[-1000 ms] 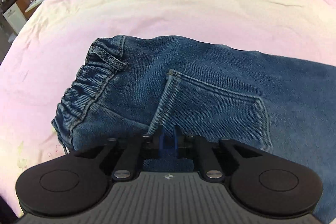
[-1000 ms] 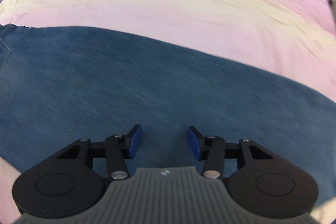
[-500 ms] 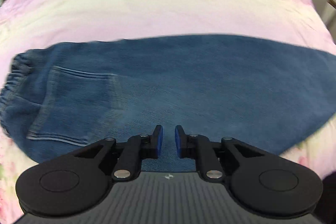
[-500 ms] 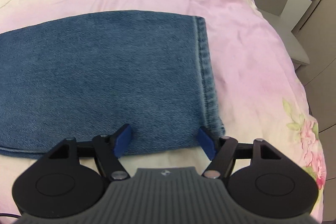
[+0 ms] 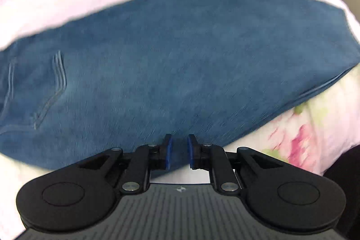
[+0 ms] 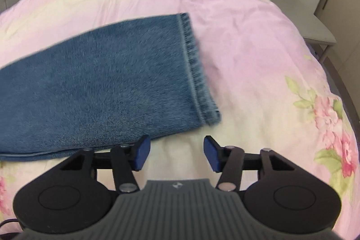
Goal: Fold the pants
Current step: 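Move the right gripper to the leg hem and grasp it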
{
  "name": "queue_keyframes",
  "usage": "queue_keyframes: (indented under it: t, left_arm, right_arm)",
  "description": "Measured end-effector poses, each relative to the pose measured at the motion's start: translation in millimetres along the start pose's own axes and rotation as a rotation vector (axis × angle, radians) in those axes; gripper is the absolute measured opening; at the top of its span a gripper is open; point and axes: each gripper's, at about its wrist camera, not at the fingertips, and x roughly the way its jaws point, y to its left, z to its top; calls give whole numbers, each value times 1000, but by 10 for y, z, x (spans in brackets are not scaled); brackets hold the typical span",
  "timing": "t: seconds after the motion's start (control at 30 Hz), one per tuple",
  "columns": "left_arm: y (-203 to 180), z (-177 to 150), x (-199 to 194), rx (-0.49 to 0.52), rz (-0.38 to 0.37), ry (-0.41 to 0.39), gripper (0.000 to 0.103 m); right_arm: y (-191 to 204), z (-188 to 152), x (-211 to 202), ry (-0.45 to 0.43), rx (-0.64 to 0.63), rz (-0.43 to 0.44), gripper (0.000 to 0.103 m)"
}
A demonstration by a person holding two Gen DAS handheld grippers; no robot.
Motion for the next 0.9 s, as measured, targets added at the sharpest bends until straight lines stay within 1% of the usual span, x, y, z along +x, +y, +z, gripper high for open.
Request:
queue_keyframes:
  t: [0.1,0.2,0.3,0.4,0.5,0.63,0.77,0.9]
  left_arm:
    - [-160,198,-115,-19,-59,-54,17]
    - [-454,437,-100,3,-100,-95,17]
    - [-783,661,-17,42,-148,-113,17]
    - [-1147,854,105,99,-193,-101,17]
    - [-1482,938,219,195,-219,-77,17]
    - [-1835,972,370,363,-225,-51,17]
    - [-2037,966,429,505,-230,-24,17]
    - [-2203,924,515,639,-201,24,17]
  right_arm:
    - [-288,30,-146,-33,127,70,50]
    - [-507,18,-249,-57,268,126,50]
    - [-673,15,-182,-55,390,192,50]
    - [-747,-34,5,-35,481,248,50]
    - [-822,-101,237,-19,573,295,49]
    - [-925,-140,503,-22,667,347,46]
    - [-953,-120,715,-46,714,375,40]
    - [-963,-130,825,-74,747,385,34]
